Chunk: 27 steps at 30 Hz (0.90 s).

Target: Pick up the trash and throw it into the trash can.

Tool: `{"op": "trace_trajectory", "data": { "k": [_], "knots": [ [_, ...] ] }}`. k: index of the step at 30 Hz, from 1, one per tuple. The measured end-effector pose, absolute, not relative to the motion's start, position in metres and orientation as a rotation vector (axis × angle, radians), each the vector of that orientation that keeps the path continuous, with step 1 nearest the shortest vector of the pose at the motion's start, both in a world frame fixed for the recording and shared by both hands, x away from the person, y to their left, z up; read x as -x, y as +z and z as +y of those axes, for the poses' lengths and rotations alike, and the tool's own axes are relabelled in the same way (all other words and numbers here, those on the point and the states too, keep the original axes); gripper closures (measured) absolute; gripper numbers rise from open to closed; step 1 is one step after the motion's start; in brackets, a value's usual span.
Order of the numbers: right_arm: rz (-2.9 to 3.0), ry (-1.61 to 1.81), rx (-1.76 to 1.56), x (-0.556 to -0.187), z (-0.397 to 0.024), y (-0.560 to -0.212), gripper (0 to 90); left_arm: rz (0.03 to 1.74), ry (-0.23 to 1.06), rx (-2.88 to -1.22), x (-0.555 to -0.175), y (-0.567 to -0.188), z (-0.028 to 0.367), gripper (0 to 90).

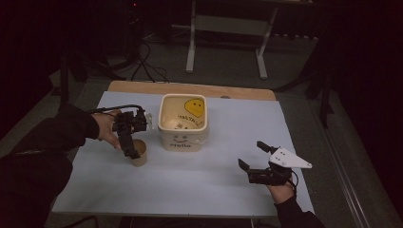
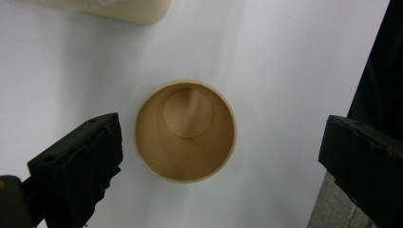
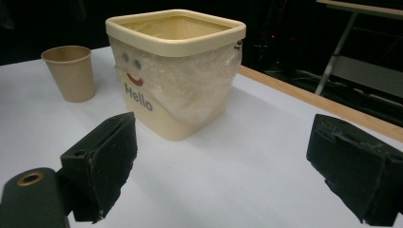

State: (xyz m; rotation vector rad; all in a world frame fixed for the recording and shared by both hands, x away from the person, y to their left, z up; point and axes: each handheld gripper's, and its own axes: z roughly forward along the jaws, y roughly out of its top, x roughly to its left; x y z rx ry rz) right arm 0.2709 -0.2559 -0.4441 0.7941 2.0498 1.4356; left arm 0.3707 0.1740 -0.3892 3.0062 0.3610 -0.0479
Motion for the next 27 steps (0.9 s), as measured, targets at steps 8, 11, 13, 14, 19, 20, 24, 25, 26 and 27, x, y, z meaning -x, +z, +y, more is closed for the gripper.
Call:
{"op": "trace_trajectory", "data": {
  "k": [8,11,13,14,19,20,24,25,26,27],
  "knots": [
    [2.057,1.437,-0.79,-0.271,-0.256,-0.444,9.5,0.385,-0.053,-3.015,-0.377,-0.407,0.177,1.8],
    [2.059,1.437,-0.789,-0.271,-0.256,-0.444,9.5,0.393,-0.056,-3.019,-0.38,-0.414,0.178,1.8],
    [2.059,1.435,-0.789,-0.271,-0.256,-0.445,9.5,0.398,-0.065,-3.026,-0.382,-0.418,0.179,1.8],
    [2.059,1.437,-0.792,-0.271,-0.256,-0.445,9.5,0.406,-0.061,-3.028,-0.383,-0.42,0.179,1.8],
    [2.061,1.438,-0.794,-0.271,-0.256,-0.445,9.5,0.423,-0.064,-3.037,-0.388,-0.428,0.181,1.8],
    [2.059,1.437,-0.795,-0.271,-0.256,-0.445,9.5,0.418,-0.067,-3.04,-0.388,-0.43,0.181,1.8],
    [2.066,1.438,-0.797,-0.271,-0.256,-0.445,9.5,0.412,-0.064,-3.05,-0.388,-0.437,0.182,1.9],
    [2.063,1.437,-0.797,-0.271,-0.256,-0.445,9.5,0.414,-0.062,-3.05,-0.389,-0.439,0.182,2.4],
    [2.067,1.437,-0.797,-0.272,-0.256,-0.445,9.5,0.422,-0.061,-3.05,-0.39,-0.44,0.183,5.1],
    [2.067,1.436,-0.798,-0.272,-0.256,-0.445,9.5,0.424,-0.06,-3.049,-0.391,-0.441,0.183,5.1]
  ]
}}
